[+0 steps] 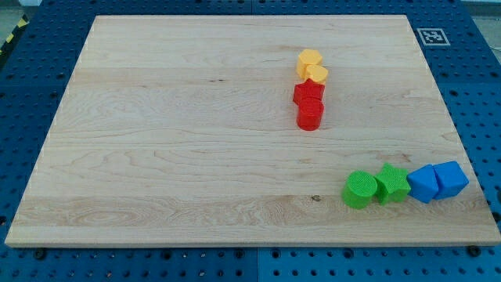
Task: Separate the green and blue blocks
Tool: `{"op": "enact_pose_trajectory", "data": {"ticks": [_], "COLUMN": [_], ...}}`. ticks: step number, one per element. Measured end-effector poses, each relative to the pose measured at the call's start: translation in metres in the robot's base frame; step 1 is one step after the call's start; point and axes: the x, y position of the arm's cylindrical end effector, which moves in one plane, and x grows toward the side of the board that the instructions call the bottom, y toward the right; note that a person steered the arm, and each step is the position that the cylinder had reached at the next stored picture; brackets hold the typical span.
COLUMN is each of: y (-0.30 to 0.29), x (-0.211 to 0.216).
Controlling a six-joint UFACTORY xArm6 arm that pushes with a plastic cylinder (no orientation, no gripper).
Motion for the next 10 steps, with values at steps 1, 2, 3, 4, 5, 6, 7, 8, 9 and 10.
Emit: {"op": "enact_pose_trajectory", "data": {"ticks": [1, 2, 3, 4, 5, 6, 7, 8, 9, 10], "y": [-0.040, -0.055, -0.068, -0.091, -0.114, -0.125, -0.147, -0.168, -0.183, -0.196], "x": [0.023, 0.020, 0.013, 0.006, -0.013, -0.026, -0.031, -0.032, -0.033, -0.033]}}
